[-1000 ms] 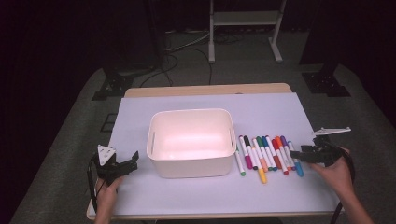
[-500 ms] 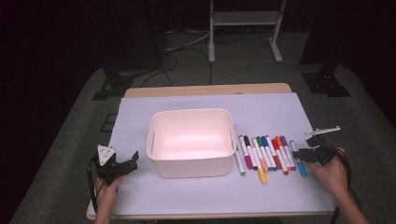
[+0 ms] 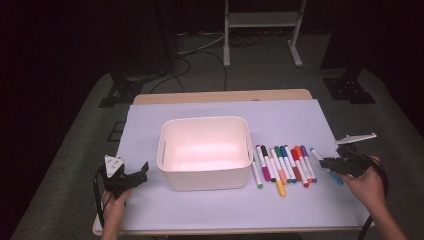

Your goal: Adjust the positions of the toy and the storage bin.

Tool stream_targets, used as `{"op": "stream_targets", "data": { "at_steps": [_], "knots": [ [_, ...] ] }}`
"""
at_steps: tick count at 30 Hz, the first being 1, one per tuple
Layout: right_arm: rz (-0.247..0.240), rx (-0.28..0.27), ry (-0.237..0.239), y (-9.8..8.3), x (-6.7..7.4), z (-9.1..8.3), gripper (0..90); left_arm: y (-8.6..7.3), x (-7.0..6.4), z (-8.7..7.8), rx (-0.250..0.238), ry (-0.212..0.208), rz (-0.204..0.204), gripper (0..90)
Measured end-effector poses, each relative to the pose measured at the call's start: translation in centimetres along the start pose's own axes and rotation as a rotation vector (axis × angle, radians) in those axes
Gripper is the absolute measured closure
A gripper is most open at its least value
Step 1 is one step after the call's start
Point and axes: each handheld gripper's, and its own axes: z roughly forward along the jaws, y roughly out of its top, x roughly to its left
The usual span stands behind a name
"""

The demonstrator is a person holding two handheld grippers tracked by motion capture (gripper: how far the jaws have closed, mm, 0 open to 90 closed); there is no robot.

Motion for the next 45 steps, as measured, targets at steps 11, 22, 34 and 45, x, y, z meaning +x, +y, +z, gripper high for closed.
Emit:
{"op": "stream_targets", "data": {
  "at_steps": [11, 22, 34, 45],
  "knots": [
    [-0.189, -0.120, 0.226, 5.4, 5.5, -6.4, 75.8, 0.0, 0.0, 0.0, -0.004, -0.005, 0.003, 0.0],
    [-0.429, -0.164, 0.430, 12.1, 13.1, -8.6, 75.8, 0.0, 0.0, 0.0, -0.006, -0.007, 0.002, 0.0],
    [-0.668, -0.091, 0.566, 17.3, 21.8, -4.6, 75.8, 0.0, 0.0, 0.0, -0.004, -0.013, 0.003, 0.0],
    [-0.751, -0.025, 0.638, 18.7, 25.7, 0.0, 75.7, 0.0, 0.0, 0.0, -0.005, -0.013, 0.001, 0.0]
  ]
}}
